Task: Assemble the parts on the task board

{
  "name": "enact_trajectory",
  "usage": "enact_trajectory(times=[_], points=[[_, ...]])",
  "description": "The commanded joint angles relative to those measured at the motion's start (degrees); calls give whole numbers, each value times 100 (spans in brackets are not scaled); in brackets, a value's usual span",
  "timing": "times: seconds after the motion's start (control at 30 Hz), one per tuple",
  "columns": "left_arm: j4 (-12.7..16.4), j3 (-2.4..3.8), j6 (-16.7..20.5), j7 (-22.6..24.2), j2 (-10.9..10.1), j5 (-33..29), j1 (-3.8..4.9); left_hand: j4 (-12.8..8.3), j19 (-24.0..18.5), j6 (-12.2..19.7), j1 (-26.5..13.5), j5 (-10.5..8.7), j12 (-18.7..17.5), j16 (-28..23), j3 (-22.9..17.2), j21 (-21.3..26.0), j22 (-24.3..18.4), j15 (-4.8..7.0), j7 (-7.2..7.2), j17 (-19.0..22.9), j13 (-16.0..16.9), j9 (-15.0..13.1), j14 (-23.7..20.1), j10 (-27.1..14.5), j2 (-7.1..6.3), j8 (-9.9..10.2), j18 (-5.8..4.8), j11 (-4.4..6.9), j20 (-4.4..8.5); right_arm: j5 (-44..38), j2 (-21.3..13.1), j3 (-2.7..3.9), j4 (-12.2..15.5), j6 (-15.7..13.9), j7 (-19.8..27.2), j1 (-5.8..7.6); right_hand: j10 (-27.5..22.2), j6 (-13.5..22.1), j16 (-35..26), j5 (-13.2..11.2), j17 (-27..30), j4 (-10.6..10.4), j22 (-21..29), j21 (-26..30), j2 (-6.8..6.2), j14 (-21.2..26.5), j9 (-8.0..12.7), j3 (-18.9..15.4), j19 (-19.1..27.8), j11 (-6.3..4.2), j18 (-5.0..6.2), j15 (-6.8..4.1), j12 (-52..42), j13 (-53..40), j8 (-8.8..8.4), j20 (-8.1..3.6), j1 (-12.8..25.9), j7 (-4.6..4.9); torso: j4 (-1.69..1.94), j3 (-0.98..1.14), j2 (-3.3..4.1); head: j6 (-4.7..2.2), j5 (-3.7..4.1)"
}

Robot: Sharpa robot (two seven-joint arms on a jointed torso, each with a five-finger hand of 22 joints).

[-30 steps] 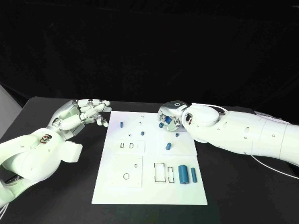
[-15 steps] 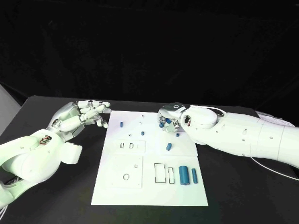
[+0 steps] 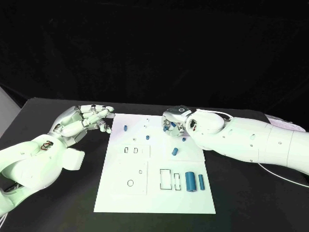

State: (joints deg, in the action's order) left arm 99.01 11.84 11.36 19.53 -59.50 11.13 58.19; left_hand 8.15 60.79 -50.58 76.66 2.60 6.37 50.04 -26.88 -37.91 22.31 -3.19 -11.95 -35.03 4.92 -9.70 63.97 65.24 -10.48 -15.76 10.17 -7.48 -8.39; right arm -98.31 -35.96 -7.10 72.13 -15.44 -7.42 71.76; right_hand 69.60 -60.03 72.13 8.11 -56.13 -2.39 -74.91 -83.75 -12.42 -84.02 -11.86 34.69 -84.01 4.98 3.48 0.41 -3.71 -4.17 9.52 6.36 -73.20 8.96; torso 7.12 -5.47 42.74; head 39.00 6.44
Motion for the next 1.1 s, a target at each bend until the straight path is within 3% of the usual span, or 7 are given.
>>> enact_trajectory(times=[0.03, 0.4, 0.57, 0.83, 1.1], points=[[2, 5, -122, -30, 12, 27, -2, 0, -40, 50, 4, 24, 36, 23, 16, -24, 8, -13, -6, -5, 10, -8, -44, -30, 44, 21, 17, -25, -6, 40, -11, 0, 32, -243, -59, -3, 52, -48, 37, 34, 8, -23, -482, -25, 71, -7, -11, 28, -109, -2, -119, -23, -27, -7, 20, -17, 17, 0, 10, -9, 17, -5, 3], [-30, 5, -126, -69, 30, 43, -5, -29, -58, 61, 64, 24, 44, 41, -3, -47, 23, -14, -12, -7, 14, -11, -66, -46, 57, 23, 18, -29, -7, 59, -34, 3, 185, -881, -440, -9, 317, -194, 146, 57, -61, -8, -658, -126, 276, -26, -201, 237, -182, -93, -154, -97, -25, -45, 194, -83, -109, -92, 11, -20, 46, -30, 5], [-50, 5, -124, -77, 36, 62, -7, -40, -65, 68, 83, 23, 46, 47, -10, -57, 29, -16, -18, -7, 15, -12, -74, -54, 60, 26, 18, -32, -7, 16, 2, 9, 224, -1164, -658, -10, 326, -196, 153, 58, -68, 2, -671, -133, 278, -28, -213, 243, -187, -96, -157, -100, -22, -46, 203, -86, -117, -94, 18, -25, 60, -55, 9], [-60, 5, -118, -73, 43, 93, -8, -45, -68, 69, 93, 23, 48, 51, -14, -62, 33, -16, -19, -7, 16, -12, -77, -56, 64, 26, 18, -33, -8, -122, 230, 27, 68, -1583, -965, -10, 339, -200, 167, 41, -77, 26, -688, -143, 253, -31, -241, 240, -194, -101, -161, -105, -15, -48, 224, -92, -124, -99, 31, -35, 75, -72, 7], [-50, 6, -129, -76, 61, 101, -8, -48, -71, 68, 101, 24, 51, 54, -20, -67, 36, -17, -18, -7, 17, -14, -80, -56, 70, 25, 18, -34, -8, -114, 516, 42, -203, -1613, -990, -9, 340, -195, 165, 45, -66, 36, -675, -135, 241, -29, -249, 241, -188, -101, -157, -107, -11, -48, 227, -94, -127, -99, 38, -46, 92, -85, 0]])
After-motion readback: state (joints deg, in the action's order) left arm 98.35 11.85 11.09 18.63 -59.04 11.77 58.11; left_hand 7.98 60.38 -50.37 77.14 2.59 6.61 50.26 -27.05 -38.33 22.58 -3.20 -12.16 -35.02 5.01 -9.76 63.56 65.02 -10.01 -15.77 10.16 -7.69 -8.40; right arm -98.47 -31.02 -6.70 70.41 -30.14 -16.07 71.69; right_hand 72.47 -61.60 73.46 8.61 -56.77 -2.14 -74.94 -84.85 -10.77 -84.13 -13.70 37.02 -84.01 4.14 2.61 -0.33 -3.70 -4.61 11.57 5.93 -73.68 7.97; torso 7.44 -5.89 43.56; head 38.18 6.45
